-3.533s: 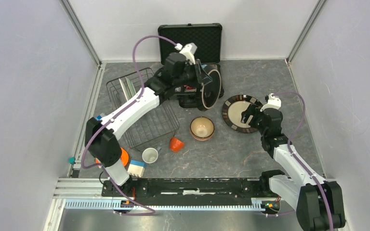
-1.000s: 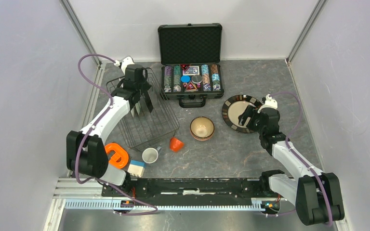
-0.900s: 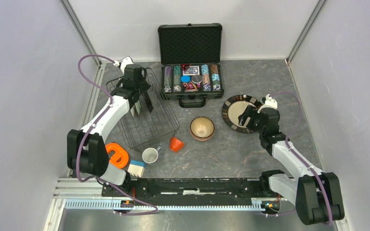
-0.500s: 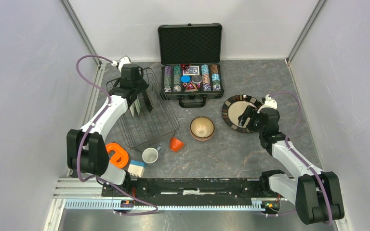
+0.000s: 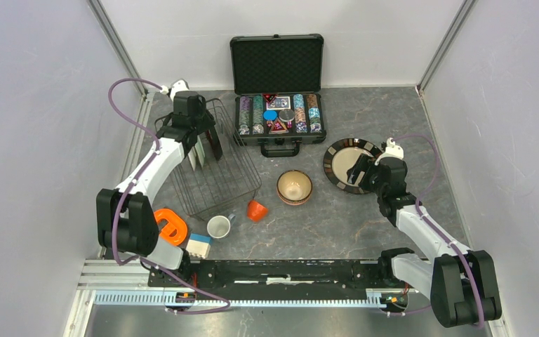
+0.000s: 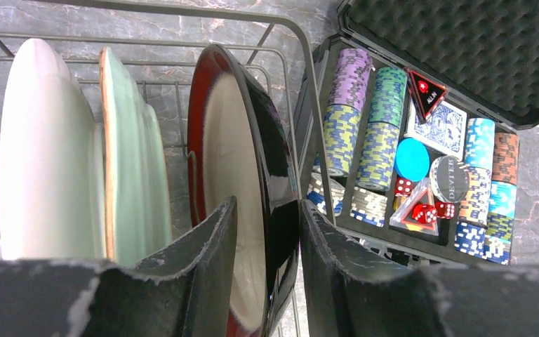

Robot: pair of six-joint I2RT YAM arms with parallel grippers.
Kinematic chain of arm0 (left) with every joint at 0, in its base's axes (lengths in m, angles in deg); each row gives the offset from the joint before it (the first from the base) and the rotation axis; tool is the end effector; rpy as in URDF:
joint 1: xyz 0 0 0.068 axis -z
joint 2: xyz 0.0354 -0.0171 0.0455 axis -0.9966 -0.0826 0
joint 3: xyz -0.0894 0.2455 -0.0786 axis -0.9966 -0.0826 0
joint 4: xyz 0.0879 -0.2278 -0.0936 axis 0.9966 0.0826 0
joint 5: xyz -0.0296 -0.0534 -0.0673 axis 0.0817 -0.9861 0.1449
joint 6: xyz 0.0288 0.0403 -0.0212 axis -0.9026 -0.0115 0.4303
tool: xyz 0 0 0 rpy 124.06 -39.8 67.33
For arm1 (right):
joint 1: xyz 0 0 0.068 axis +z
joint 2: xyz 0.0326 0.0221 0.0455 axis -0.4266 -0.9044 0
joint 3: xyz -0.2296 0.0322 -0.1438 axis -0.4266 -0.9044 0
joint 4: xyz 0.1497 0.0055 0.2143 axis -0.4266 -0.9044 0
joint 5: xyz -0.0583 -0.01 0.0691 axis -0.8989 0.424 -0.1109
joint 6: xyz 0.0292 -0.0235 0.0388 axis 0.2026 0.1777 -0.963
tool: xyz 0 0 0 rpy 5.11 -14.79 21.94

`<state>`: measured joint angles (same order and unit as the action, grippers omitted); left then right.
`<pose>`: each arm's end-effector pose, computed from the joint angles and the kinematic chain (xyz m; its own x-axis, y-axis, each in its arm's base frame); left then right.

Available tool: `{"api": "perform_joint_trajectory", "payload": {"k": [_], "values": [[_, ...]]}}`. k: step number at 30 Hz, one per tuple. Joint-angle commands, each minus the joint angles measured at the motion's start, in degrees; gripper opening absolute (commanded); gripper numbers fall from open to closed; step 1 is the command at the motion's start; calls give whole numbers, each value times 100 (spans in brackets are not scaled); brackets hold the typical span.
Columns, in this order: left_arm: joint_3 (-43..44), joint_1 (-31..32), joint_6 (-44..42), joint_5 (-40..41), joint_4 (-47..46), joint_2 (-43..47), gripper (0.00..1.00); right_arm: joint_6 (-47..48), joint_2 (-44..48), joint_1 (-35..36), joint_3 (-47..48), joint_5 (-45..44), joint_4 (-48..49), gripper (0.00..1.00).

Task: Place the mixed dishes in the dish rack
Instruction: Insert the plate into the dish rack.

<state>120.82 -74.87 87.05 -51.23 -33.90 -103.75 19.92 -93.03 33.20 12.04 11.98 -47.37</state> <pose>0.3441 -0.0551 0.3009 -0.4150 -0.4583 -0.7859 -0.2830 0.8860 -0.3672 0.2118 0.0281 0.1862 -0.5145 0.3883 -0.7645 0.1467 0.9183 0.3677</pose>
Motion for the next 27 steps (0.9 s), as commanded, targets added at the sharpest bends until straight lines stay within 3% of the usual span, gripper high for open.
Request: {"api": "perform_joint_trajectory", "payload": {"k": [1, 19, 27], "values": [[380, -82, -204, -180, -70, -124, 43, 20, -14, -22, 269, 65, 51, 85], [498, -116, -269, -486, -30, -87, 52, 19, -20, -17, 294, 22, 32, 85], [617, -115, -291, -535, 101, 16, 75, 35, 7, -19, 257, -37, 28, 85]]}}
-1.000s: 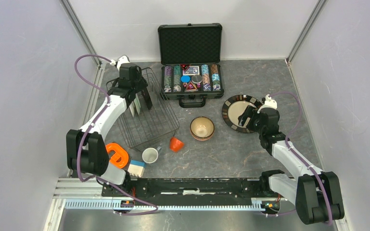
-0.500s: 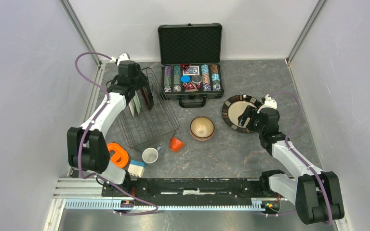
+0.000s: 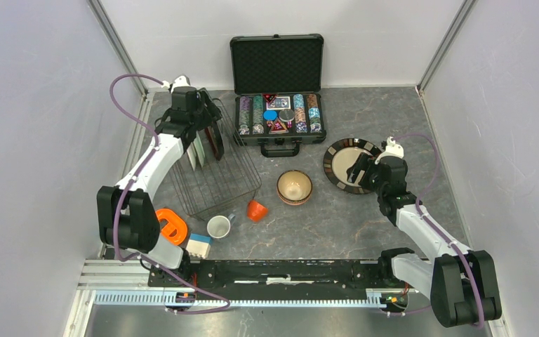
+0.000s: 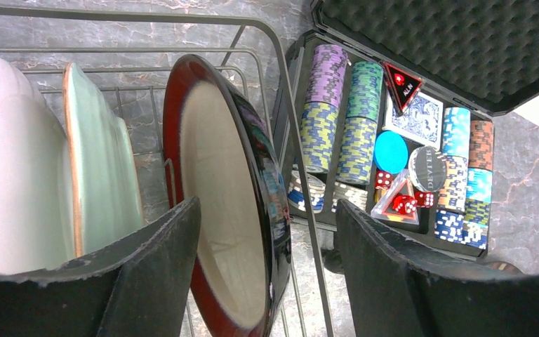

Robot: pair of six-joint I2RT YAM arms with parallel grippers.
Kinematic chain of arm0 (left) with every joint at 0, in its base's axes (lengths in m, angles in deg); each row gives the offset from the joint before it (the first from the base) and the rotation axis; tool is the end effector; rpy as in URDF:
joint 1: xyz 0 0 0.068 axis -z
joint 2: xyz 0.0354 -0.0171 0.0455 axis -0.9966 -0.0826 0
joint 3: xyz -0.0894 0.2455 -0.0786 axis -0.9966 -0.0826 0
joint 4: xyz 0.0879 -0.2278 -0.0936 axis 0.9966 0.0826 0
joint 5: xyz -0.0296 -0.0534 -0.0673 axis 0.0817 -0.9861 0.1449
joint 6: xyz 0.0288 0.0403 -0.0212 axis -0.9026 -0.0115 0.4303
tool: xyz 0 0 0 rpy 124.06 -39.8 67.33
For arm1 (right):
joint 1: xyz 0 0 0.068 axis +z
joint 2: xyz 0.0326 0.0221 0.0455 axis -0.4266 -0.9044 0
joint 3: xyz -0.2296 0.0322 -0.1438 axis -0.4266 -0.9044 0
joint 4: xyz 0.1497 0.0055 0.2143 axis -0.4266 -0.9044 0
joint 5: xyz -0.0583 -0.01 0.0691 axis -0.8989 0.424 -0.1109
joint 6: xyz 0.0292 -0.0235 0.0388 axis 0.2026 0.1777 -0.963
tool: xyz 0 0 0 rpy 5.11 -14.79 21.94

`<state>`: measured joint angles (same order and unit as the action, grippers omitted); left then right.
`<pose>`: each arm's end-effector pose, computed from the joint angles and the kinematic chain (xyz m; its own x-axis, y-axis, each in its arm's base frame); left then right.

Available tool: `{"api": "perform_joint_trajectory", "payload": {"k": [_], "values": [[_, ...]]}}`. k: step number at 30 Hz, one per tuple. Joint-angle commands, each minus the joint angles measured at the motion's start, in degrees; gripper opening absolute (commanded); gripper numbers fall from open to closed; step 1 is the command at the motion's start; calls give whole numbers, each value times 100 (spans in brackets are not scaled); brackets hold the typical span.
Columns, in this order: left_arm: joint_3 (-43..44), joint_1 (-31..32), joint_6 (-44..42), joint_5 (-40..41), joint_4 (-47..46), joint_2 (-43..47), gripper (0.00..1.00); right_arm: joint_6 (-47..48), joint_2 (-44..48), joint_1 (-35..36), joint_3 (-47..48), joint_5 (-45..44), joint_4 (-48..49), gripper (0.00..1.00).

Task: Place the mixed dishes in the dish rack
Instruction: Insert the plate into the dish rack.

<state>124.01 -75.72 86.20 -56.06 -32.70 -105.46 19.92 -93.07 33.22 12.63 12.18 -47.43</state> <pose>0.3533 -0.0544 0.3079 -0.4472 -0.4537 -0.7708 -0.2262 0.8911 -0.3933 0.2133 0.0285 0.1894 -0.5095 0.3889 -0.7676 0.1407 0.9177 0.3716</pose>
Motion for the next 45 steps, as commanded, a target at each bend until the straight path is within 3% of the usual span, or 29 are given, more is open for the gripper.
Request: {"api": "perform_joint_trajectory", "payload": {"k": [1, 11, 18, 24, 32, 38, 45], "values": [[322, -31, -248, -27, 16, 214, 76, 43, 15, -28, 198, -75, 32, 85], [348, -29, -418, -62, 45, 715, 88, 90, 248, -23, 191, -870, -164, 87], [320, -31, -356, -605, -177, 1115, 94, 314, 188, -219, 423, -1468, -440, 89], [331, -30, 84, -1663, -600, 1289, 96, 143, 180, -720, 271, -1210, -413, 89], [35, 14, 981, -2778, -1480, 1436, 100, -807, -29, -1283, -232, -71, 79, 89], [-80, 634, 658, -2075, -1615, 1755, 100, -1548, -75, -1328, -762, 43, 425, 89], [64, 1326, 485, -2264, -1718, 1610, 100, -1787, -476, -1366, -813, 443, 653, 89]]}}
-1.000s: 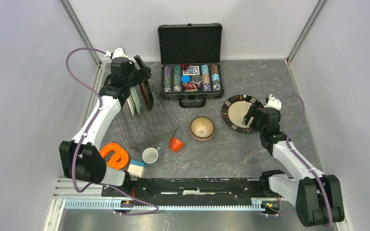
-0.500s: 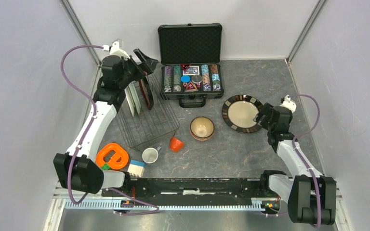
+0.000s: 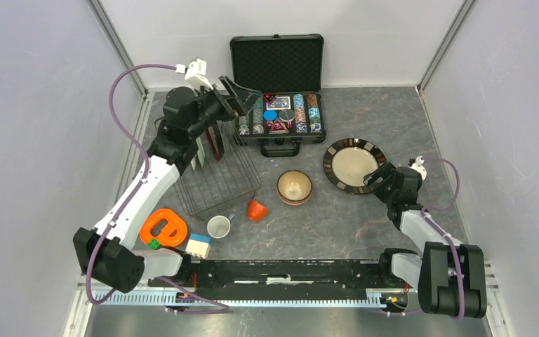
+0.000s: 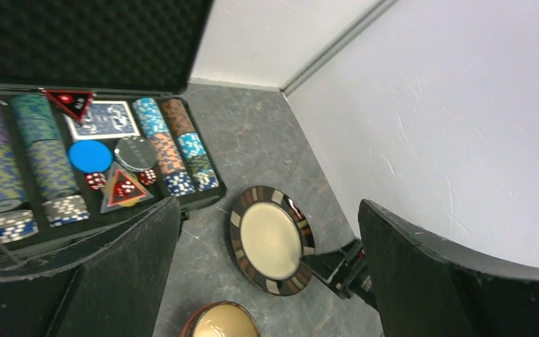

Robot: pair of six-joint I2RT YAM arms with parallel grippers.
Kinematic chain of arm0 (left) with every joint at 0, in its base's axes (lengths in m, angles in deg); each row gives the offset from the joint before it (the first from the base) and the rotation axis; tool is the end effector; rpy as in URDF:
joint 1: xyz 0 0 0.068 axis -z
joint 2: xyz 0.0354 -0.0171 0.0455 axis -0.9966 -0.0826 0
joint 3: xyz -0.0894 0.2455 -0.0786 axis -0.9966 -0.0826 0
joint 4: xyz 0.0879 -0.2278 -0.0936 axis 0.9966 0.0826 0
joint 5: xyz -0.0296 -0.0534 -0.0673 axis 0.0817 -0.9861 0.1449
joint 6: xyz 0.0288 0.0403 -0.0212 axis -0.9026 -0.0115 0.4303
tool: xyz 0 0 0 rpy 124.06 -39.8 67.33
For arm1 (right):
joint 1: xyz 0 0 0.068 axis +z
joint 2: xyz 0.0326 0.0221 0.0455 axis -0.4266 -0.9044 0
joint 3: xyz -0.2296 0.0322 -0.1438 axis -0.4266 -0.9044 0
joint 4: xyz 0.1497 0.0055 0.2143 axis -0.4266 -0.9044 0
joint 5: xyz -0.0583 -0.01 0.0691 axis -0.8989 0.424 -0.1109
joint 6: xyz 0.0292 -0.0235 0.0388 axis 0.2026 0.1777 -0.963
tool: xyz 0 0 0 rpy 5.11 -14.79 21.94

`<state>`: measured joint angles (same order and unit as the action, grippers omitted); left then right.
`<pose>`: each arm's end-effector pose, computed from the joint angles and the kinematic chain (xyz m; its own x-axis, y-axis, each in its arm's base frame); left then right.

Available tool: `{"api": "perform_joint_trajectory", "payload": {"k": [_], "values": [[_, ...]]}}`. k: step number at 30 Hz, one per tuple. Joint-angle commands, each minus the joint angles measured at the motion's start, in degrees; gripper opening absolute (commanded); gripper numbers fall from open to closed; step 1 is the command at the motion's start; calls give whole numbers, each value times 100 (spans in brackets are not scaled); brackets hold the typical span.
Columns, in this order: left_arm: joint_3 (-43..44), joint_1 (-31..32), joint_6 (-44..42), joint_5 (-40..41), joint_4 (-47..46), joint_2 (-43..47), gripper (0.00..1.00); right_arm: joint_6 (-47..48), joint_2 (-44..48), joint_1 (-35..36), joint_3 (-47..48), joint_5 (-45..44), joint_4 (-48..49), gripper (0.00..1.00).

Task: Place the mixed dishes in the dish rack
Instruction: Insert the plate into the dish rack, then pick up the plate at the center of the board.

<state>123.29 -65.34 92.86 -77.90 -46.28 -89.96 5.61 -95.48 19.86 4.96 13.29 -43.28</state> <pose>0.2761 -0.1091 0.4121 -0.3705 -0.5085 -0.7773 0.4123 0.6599 -0.6282 0.1973 -0.0193 0.1460 -0.3822 0.7008 -0.6023 0.4815 0.7073 0.5175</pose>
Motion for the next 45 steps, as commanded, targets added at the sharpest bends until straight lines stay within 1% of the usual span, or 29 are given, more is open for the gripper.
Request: {"api": "perform_joint_trajectory", "payload": {"k": [1, 4, 5, 9, 13, 16, 18, 20, 22, 25, 27, 30, 32, 33, 35, 37, 45], "values": [[40, 374, -106, -127, -579, 82, 100, -408, -309, -25, -53, 383, 270, 89], [-272, 797, 145, -207, -1476, 36, 100, -548, -502, -30, -151, 538, 464, 88], [-243, 965, 117, -224, -1560, -39, 100, -617, -548, -26, -216, 597, 543, 87], [186, 1367, -74, -471, -1517, -437, 100, -819, -720, -30, -417, 829, 857, 84], [360, 1511, -135, -487, -1505, -581, 100, -812, -766, -33, -507, 753, 961, 77], [400, 1614, -126, -562, -1486, -707, 100, -811, -830, -33, -551, 704, 1038, 69], [469, 1675, -143, -669, -1392, -821, 99, -887, -807, -33, -645, 455, 1030, 64], [600, 1731, -187, -904, -1261, -1041, 98, -1096, -719, -41, -846, 142, 1057, 51], [721, 1792, -210, -1009, -1073, -1234, 98, -1204, -597, -71, -1086, -102, 1234, 43], [767, 1981, -339, -1078, -1029, -1413, 98, -1175, -551, -134, -1240, -152, 1364, 38], [926, 2119, -475, -1089, -899, -1563, 98, -1059, -628, -186, -1237, -153, 1370, 37], [1317, 2305, -641, -1184, -528, -1901, 98, -937, -768, -288, -1214, -41, 1400, 30], [1456, 2420, -679, -1193, -415, -2069, 98, -875, -824, -359, -1215, 50, 1433, 30], [1492, 2462, -685, -1203, -393, -2135, 98, -846, -844, -387, -1219, 59, 1444, 31], [1575, 2539, -698, -1208, -352, -2257, 98, -798, -874, -440, -1238, 68, 1459, 41], [1651, 2594, -749, -1217, -258, -2341, 97, -713, -940, -512, -1259, 84, 1570, 44], [1746, 2622, -806, -1191, -93, -2501, 97, -426, -1727, -823, -1146, 778, 2139, 43]]}}
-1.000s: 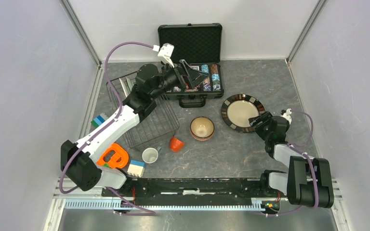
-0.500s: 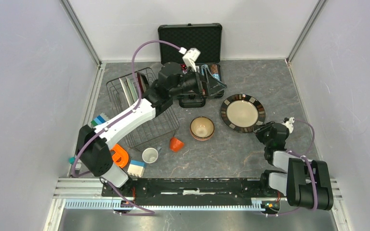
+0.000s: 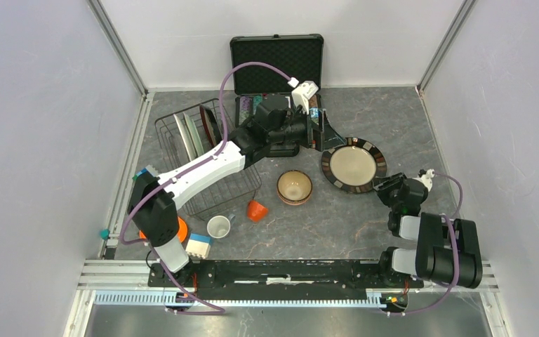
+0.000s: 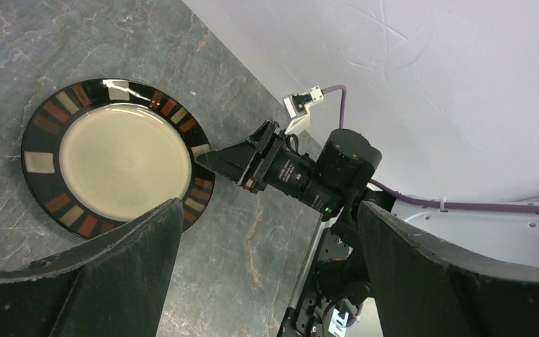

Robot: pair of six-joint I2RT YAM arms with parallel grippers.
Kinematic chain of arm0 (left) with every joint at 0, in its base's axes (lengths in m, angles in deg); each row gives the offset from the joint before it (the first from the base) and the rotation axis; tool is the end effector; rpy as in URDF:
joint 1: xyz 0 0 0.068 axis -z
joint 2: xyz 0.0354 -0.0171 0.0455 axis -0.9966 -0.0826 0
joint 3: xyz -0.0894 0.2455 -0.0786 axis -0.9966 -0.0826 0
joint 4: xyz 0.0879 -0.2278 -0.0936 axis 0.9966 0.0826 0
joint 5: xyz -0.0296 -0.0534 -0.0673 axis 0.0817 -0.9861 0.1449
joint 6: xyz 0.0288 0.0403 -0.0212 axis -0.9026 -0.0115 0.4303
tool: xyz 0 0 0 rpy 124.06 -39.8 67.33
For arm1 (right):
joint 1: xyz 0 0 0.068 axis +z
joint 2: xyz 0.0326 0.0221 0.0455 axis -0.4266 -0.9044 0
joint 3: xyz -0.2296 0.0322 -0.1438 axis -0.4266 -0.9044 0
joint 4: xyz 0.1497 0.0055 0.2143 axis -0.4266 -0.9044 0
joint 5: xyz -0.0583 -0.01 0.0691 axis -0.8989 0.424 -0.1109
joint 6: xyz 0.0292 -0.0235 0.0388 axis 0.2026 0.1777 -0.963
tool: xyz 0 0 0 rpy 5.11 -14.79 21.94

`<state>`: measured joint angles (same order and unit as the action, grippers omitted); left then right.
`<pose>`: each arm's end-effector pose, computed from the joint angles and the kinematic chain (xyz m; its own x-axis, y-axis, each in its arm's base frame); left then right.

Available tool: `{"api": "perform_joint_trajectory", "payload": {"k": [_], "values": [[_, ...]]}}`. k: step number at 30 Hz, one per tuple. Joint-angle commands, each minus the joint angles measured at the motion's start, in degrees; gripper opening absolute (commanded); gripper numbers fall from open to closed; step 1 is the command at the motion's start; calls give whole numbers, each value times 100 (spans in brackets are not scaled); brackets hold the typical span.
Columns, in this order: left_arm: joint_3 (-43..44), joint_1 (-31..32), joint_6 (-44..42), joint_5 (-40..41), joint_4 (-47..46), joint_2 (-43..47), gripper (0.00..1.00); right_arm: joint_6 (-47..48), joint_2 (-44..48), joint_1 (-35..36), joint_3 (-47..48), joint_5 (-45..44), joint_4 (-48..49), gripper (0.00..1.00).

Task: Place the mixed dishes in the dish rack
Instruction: Pick up the plate at the center of the board.

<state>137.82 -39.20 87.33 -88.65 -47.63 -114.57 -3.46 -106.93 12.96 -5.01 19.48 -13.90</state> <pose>0.2738 -0.3055 0.3620 -0.6186 -0.0713 -0.7824 0.7163 0.3580 -0.5989 0.1877 -0.0376 0.1098 -0.2013 0.8306 -0.5193 0.4571 0.5485 0.7001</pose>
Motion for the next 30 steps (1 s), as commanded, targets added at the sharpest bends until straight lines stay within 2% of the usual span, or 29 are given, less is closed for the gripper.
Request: {"api": "perform_joint_trajectory", "payload": {"k": [1, 8, 18, 24, 30], "values": [[292, 4, -252, -109, 53, -54, 97, 526, -684, -148, -96, 266, -740, 43], [345, 8, -261, -106, 113, -151, 97, 792, -1100, -207, 11, 424, -598, 41], [360, 17, -252, -96, 114, -181, 97, 950, -1144, -258, -50, 505, -458, 33], [404, 17, -252, 30, 428, -235, 97, 1010, -1018, -357, -107, 671, -394, 2], [442, 17, -249, 93, 537, -312, 96, 1212, -419, -418, -116, 589, -604, 0]]}}
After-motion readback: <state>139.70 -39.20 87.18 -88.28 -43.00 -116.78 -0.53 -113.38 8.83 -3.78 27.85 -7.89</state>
